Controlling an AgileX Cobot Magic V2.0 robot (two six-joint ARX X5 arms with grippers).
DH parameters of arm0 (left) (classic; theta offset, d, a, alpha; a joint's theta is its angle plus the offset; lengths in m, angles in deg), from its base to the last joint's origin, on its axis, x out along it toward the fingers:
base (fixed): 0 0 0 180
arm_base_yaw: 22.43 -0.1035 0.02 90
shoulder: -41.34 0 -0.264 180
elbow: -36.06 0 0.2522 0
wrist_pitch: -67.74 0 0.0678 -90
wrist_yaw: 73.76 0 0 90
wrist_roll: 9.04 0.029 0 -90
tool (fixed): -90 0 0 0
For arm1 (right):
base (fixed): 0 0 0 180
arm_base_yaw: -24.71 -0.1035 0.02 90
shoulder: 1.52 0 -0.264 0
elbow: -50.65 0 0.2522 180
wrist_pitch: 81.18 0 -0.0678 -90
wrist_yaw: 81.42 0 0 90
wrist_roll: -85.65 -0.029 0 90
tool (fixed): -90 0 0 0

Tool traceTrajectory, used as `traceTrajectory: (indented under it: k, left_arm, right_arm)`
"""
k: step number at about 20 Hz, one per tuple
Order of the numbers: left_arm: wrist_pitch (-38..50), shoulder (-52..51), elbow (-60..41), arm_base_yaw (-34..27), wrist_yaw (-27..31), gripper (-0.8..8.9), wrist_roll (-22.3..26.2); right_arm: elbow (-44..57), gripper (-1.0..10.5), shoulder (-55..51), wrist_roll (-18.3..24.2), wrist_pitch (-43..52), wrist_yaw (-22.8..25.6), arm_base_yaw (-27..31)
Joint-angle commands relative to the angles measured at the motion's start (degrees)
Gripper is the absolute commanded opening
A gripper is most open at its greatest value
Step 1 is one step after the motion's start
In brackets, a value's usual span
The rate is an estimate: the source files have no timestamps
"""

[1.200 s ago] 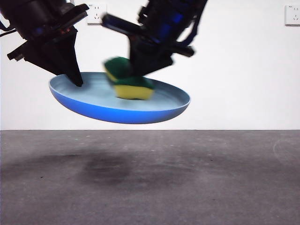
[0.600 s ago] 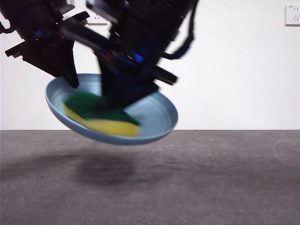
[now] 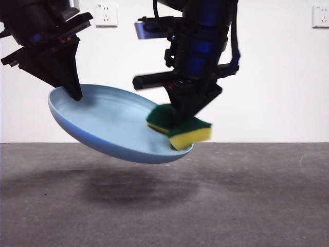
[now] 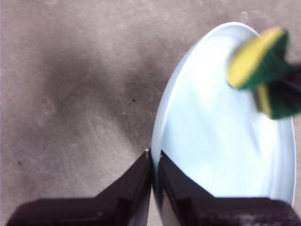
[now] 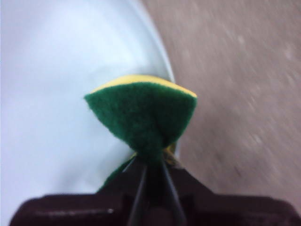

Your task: Pick up the plate,pick up the cloth,clean the plate with the cloth

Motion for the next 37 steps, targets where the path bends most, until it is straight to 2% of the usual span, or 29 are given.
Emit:
traceTrajectory:
  k: [1, 5, 7, 9, 12, 16, 17, 21, 30, 33, 34, 35, 37]
  left_arm:
    - [0.5, 0.0, -0.1, 0.2, -4.3, -0.08, 1.3]
    - [2.9, 0.0, -0.1, 0.2, -4.5, -0.08, 1.1]
    - [5.0, 0.0, -0.1, 0.2, -4.3, -0.08, 1.1]
    - [7.2, 0.0, -0.1, 0.1, -4.2, -0.08, 1.0]
    - [9.2, 0.0, -0.1, 0.1, 0.2, -0.08, 1.1]
    - [10.0, 0.8, -0.1, -0.6, 10.2, -0.08, 2.9]
    - [10.2, 1.4, -0.1, -1.1, 11.1, -0.08, 2.9]
    - [12.3, 6.3, -0.1, -4.0, 11.1, -0.08, 2.9]
    - [15.9, 20.1, -0.1, -8.3, 11.0, -0.08, 2.8]
    - [16.6, 23.7, -0.1, -8.5, 10.4, 0.02, 2.8]
    - [16.7, 24.2, -0.1, -8.5, 10.1, 0.37, 2.8]
    - [16.8, 24.2, -0.1, -8.5, 10.0, 1.19, 2.8]
    - [17.4, 24.2, -0.1, -8.4, 7.5, 3.39, 2.7]
  right_arm:
    - [0.2, -0.2, 0.8, -1.1, 7.7, -9.0, 1.7]
    - [0.2, -0.2, 0.8, -5.2, 15.4, -24.7, 0.9]
    - [0.2, -0.2, 0.8, -5.1, 14.6, -27.2, -0.9]
    - [0.2, -0.2, 0.8, -5.1, 11.4, -27.1, -2.9]
    - [0.2, -0.2, 0.8, -4.6, 3.9, -26.4, -3.9]
    - [0.2, -0.2, -1.5, -4.4, -2.5, -17.7, -3.8]
    - [0.2, -0.2, -2.8, -4.4, -3.7, -16.3, -3.8]
    - [0.2, -0.2, -8.1, -4.5, -7.1, -15.5, -3.7]
    - [0.2, -0.2, -19.1, -4.4, -13.3, -7.5, -3.1]
    - [0.2, -0.2, -22.8, -4.5, -13.8, -7.0, -1.9]
    - [0.2, -0.2, -23.8, -4.4, -13.8, -7.0, -1.1]
    - [0.2, -0.2, -24.4, -4.5, -13.8, -7.0, -0.3]
    - [0.2, -0.2, -24.8, -4.4, -13.8, -7.0, 1.4]
